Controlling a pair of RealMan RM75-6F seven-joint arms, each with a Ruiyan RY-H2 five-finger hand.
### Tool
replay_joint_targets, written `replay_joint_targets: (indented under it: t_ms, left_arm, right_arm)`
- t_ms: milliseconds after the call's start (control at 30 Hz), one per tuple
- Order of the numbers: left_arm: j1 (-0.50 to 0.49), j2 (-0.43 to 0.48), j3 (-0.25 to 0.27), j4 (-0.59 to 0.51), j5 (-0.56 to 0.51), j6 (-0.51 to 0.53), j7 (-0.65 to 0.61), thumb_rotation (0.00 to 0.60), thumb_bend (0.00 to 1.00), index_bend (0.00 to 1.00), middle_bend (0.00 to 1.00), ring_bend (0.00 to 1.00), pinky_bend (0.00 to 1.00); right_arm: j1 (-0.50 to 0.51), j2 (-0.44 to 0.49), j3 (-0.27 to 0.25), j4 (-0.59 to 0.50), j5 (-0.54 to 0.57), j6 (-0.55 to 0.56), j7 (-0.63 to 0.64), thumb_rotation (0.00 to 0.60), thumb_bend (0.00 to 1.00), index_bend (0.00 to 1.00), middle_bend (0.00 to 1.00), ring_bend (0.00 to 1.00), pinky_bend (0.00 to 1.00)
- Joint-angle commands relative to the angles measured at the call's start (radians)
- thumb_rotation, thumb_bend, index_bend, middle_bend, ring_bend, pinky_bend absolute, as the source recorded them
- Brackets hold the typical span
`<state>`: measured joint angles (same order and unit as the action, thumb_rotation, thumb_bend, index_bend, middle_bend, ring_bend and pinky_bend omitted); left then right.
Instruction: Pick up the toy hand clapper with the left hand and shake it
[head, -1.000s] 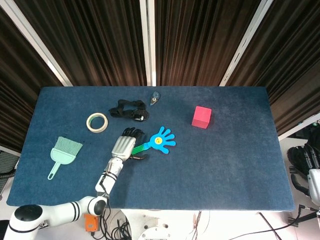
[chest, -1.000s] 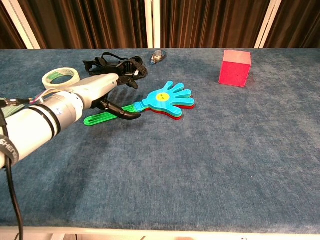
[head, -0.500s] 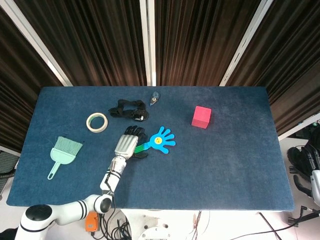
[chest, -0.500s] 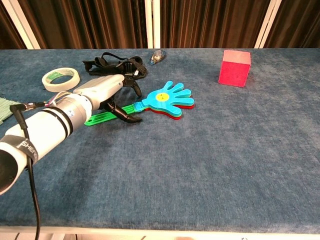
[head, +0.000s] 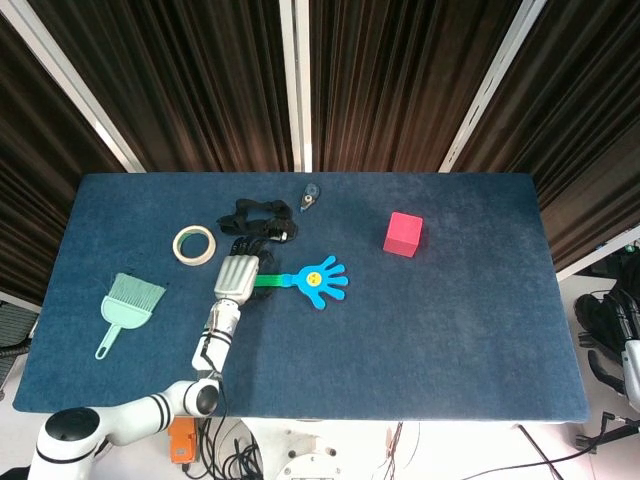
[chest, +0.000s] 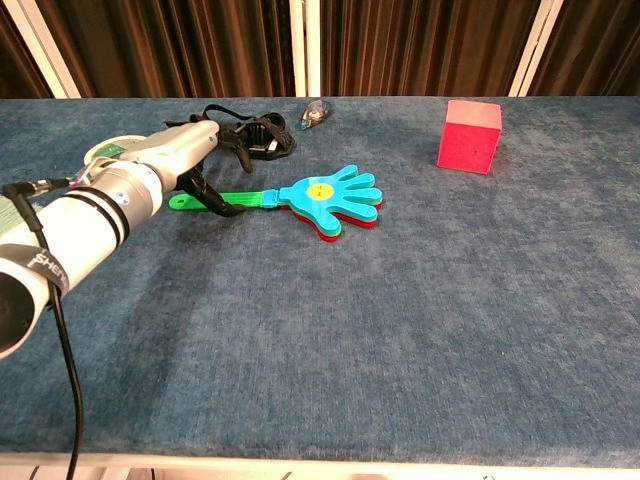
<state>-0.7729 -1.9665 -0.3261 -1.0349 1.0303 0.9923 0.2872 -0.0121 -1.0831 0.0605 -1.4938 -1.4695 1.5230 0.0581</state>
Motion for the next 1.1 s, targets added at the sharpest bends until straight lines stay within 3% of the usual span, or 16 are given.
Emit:
replay_joint_targets:
  t_ms: [33,500,700,1100]
  left_arm:
    - [0.002,0.009,0.004,-0.01,-0.001,-0.013,-0.007,0.6,0.24,0.38,0.13,0.02,0.03]
    - [-0.007,0.021,0.018,-0.038,0.035,-0.054,-0.09,0.6,0.23,0.31,0.13,0.02,0.01]
    - [-0.031,0.02,0.004,-0.013,-0.014,-0.117,-0.072,0.6,0.23,0.31,0.11,0.0,0.01]
    - [-0.051,0.016,-0.006,-0.016,-0.02,-0.129,-0.093,0.6,0.28,0.42,0.1,0.0,0.01]
  right_arm:
    - [0.001,0.0,0.0,-0.003,-0.001,0.0,-0.005,0.6,0.29,0.0,0.0,0.0,0.0]
    - [0.008,-0.002,0.0,-0.014,-0.006,-0.009,-0.013,0.6,0.29,0.0,0.0,0.0,0.0]
    - [0.007,0.002,0.004,-0.014,-0.006,-0.002,-0.009,0.6,0.29,0.0,0.0,0.0,0.0]
    - [0.007,0.0,0.007,0.003,0.007,-0.011,0.005,0.6,0.29,0.0,0.0,0.0,0.0]
